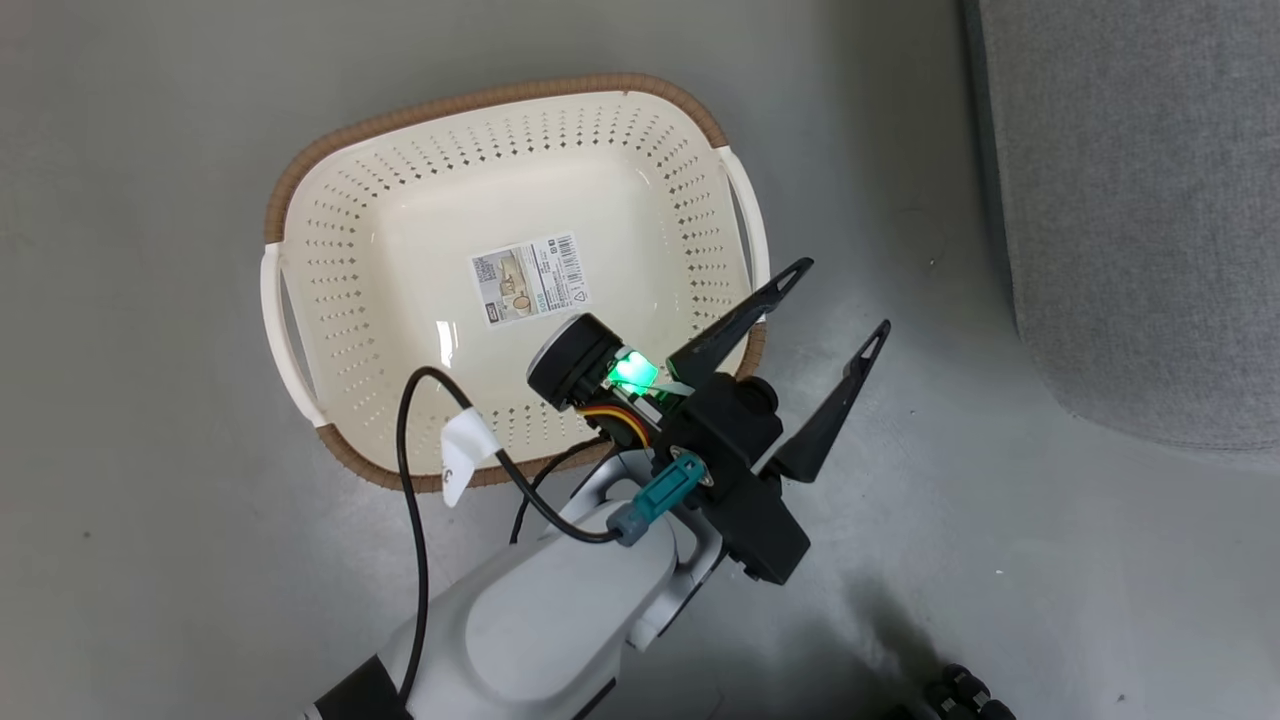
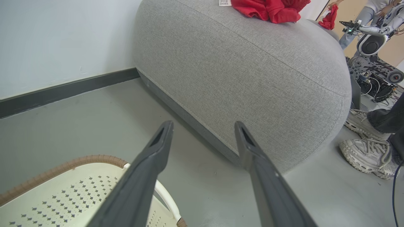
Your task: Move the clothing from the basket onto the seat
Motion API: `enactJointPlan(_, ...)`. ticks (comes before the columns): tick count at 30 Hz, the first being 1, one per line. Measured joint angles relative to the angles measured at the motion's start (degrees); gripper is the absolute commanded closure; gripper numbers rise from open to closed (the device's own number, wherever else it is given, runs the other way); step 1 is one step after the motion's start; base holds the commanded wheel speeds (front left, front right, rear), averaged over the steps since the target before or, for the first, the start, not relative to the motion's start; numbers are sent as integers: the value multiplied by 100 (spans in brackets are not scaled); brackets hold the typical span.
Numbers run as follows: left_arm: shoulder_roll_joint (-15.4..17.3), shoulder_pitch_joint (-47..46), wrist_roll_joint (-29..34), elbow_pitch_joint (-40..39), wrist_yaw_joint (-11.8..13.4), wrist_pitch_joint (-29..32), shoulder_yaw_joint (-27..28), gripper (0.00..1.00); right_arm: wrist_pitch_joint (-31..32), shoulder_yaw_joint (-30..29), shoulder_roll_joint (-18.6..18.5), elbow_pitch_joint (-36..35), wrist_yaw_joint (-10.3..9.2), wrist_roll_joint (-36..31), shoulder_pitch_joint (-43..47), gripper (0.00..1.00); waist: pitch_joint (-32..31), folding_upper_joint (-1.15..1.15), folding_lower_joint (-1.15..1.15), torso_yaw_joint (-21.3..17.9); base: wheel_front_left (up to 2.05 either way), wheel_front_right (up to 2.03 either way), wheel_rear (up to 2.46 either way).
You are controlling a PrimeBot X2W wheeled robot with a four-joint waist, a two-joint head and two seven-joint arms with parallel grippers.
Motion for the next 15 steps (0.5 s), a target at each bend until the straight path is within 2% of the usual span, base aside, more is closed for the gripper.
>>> enactJointPlan(8,-12,-124,-24,47,1,0,127,0,-1,445,-68,-268,0,81,135,0,-93,0,-1,58,0,0,0)
enactJointPlan(15,-16,-14,-62,212,1,0,513,0,-1,746,70,-1091,0,162,1064,0,-371,0,-1,84,0,0,0)
